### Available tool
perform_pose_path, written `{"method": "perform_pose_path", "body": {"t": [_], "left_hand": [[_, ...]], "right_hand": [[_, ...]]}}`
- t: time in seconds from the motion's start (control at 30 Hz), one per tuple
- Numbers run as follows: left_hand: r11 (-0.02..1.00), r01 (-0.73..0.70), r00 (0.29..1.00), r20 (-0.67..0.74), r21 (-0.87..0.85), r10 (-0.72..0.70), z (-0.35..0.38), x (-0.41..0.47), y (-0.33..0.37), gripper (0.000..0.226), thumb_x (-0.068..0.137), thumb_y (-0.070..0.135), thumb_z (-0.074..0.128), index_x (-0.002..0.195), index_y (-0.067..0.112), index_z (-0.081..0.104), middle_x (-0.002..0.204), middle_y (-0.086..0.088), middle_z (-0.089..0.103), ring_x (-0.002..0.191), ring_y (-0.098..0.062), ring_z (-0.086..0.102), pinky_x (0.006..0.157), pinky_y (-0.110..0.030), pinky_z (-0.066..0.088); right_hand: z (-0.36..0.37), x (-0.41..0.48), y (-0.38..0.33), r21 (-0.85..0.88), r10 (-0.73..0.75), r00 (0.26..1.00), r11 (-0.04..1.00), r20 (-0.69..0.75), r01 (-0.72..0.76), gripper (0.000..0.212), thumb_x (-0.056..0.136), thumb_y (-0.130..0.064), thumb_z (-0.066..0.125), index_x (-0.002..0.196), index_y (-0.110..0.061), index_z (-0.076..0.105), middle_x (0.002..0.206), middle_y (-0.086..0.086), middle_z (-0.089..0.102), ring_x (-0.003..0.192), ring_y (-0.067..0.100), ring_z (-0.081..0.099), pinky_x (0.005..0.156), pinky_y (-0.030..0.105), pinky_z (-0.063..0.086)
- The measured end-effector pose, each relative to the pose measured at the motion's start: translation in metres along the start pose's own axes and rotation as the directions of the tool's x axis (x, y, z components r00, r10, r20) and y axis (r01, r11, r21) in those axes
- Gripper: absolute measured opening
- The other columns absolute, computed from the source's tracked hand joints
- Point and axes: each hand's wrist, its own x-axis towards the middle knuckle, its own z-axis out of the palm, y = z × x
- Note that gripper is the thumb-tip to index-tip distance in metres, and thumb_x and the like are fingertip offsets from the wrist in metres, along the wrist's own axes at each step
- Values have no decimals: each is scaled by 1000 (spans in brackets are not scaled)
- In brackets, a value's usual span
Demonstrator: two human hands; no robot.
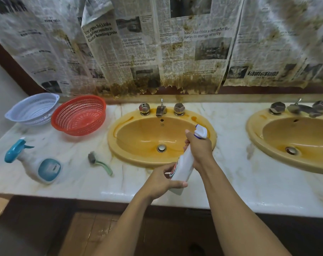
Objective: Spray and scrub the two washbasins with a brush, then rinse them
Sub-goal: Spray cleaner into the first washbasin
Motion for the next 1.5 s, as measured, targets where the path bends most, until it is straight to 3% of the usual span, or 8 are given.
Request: {"method": "perform_pose_path", "body": {"t": [0.3,0.47,0.6,0.77,0.9,1.1,1.27,1.5], "left_hand": [[1000,4,1000,-18,-8,-4,7,14,13,70,68,30,96,129,43,65,118,20,72,109,-6,68,93,-28,59],[999,2,999,-38,-37,-4,16,22,14,71,68,30,96,129,45,64,116,20,73,107,-6,69,91,-29,59],[997,-5,999,-40,-73,2,24,29,20,66,73,16,93,126,43,65,116,17,75,108,-6,70,88,-23,57],[996,-4,996,-87,-91,-4,30,37,26,73,71,18,94,133,41,63,119,15,74,111,-10,69,95,-30,58],[993,-11,991,-133,-117,-5,40,40,29,80,68,22,96,139,38,62,118,19,73,106,-3,69,94,-31,59],[992,-8,993,-115,-126,-6,39,46,28,82,69,23,95,142,35,60,124,14,72,116,-12,67,101,-37,57],[992,-3,993,-121,-128,-13,37,46,23,92,60,40,97,143,38,59,126,15,70,117,-11,66,101,-41,57],[992,-2,994,-105,-128,-12,12,42,18,94,63,34,97,148,32,55,134,18,67,124,-6,63,108,-39,52]], "right_hand": [[-9,14,-6,11,26,1000,1000,-7,-26,28,84,-44,76,95,-22,64,58,-3,61,63,21,60,68,38,52],[-15,22,-15,-49,-80,992,995,99,85,24,88,-43,74,78,-23,67,79,-4,71,70,16,65,73,40,53],[-16,31,-24,-80,-39,999,996,33,41,34,88,-43,73,70,-16,60,64,-3,60,64,19,55,65,32,45],[-20,40,-30,-86,-2,999,996,35,5,37,87,-45,74,68,-18,58,62,-6,57,63,20,51,64,31,41],[-22,44,-40,-90,-66,992,993,108,75,26,90,-43,72,82,-19,67,82,-5,71,74,15,60,73,34,48],[-21,49,-41,-142,-6,1000,990,29,10,31,89,-45,71,85,-16,61,67,-4,56,65,19,52,63,29,42],[-16,45,-44,-128,-74,994,988,86,85,23,93,-39,70,77,-24,64,86,-3,71,74,13,57,70,32,44],[-2,37,-37,-100,26,997,994,-75,-34,32,88,-43,70,80,-13,62,72,0,61,67,21,55,65,31,44]]}}
